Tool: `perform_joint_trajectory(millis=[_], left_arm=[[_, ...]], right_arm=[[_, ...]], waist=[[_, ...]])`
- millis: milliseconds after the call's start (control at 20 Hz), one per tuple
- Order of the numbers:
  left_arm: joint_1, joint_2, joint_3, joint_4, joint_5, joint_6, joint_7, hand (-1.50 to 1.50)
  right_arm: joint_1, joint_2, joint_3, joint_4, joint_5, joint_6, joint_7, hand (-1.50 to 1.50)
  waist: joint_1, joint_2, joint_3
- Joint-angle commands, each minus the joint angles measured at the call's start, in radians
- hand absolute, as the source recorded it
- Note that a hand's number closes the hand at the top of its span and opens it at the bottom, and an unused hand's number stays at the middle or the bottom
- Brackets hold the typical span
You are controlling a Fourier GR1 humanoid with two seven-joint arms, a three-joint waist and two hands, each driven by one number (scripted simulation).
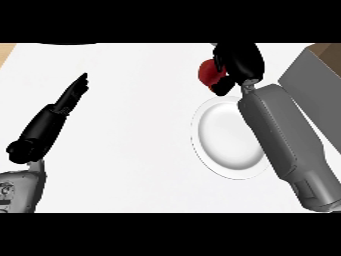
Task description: Pick the pear from the plate and place it in the cardboard box
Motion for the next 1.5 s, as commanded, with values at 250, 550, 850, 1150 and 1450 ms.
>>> perform_joint_trajectory(millis=[250,550,850,1150,1450], left_arm=[[0.040,-0.001,0.016,0.019,-0.006,0.011,-0.028,0.00],[-0.020,0.001,0.011,-0.008,0.014,-0.015,0.036,0.00],[0.022,-0.021,-0.009,0.006,-0.013,0.000,-0.027,0.00],[-0.007,0.032,0.036,-0.013,0.020,-0.039,-0.006,0.00],[-0.068,0.011,0.024,0.072,-0.016,-0.009,-0.024,0.00]], right_arm=[[-0.053,-0.060,-0.200,-0.165,-0.032,-0.089,0.262,1.50],[-0.078,-0.146,-0.290,-0.068,0.001,-0.173,0.312,1.50],[-0.083,-0.312,-0.398,0.071,-0.057,-0.168,0.199,1.50],[-0.044,-0.437,-0.421,0.237,-0.090,0.003,0.092,1.50],[-0.078,-0.523,-0.449,0.406,-0.129,0.172,0.009,1.50]], waist=[[-0.030,-0.006,0.000],[-0.008,0.001,0.000],[-0.001,0.004,0.000],[0.008,0.006,0.001],[0.005,0.010,0.001]])
